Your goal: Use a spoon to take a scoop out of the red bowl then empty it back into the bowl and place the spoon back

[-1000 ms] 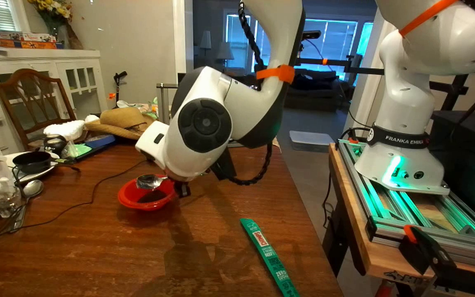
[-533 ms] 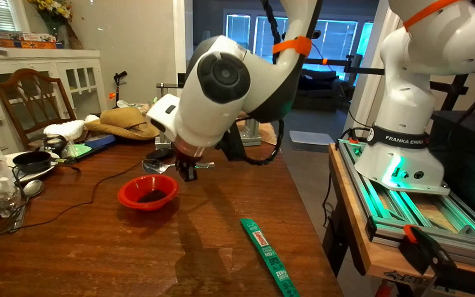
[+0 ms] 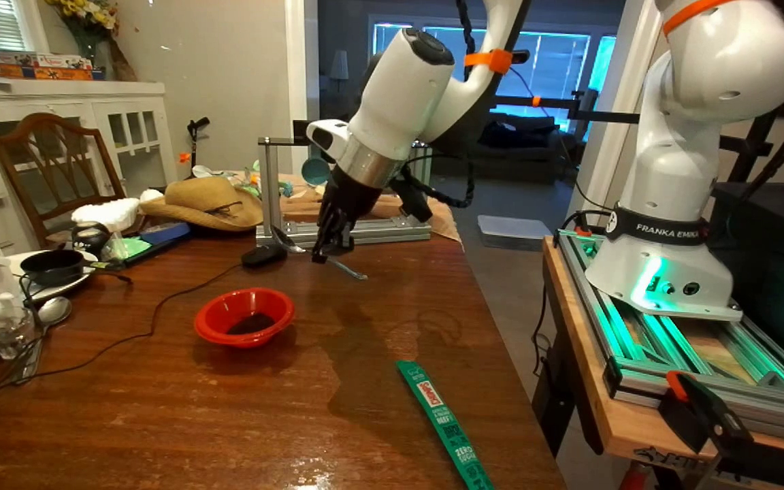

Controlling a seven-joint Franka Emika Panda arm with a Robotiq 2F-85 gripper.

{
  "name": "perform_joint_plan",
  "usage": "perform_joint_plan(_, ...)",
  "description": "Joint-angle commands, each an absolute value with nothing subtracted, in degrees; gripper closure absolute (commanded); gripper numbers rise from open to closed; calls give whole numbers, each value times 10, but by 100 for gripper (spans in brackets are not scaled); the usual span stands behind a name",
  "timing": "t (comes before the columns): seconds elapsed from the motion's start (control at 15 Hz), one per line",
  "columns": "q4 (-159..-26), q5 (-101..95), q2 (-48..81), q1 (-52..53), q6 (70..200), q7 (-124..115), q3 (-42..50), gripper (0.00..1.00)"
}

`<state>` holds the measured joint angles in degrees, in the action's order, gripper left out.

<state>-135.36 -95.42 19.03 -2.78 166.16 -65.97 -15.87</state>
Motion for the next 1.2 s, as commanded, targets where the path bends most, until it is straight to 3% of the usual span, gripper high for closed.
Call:
perform_joint_plan(0.0,-1365,-964,179,-89,1799,-626,-132,97)
perform_joint_plan(0.2,-1364,-880,238,-100,1895,-482,-74,97)
perform_joint_plan(0.47,-1379,-835,319,-142,1888,-369,-89,97)
perform_joint_plan(0.6,-1406,-735,335,-106,1877,-276,-57,97)
perform_joint_plan(0.67,-1403,-757,348,-194,1825,-275,-145,97)
perform_joint_plan(1.13,-1388,-457,290,-376,1577,-32,-386,97)
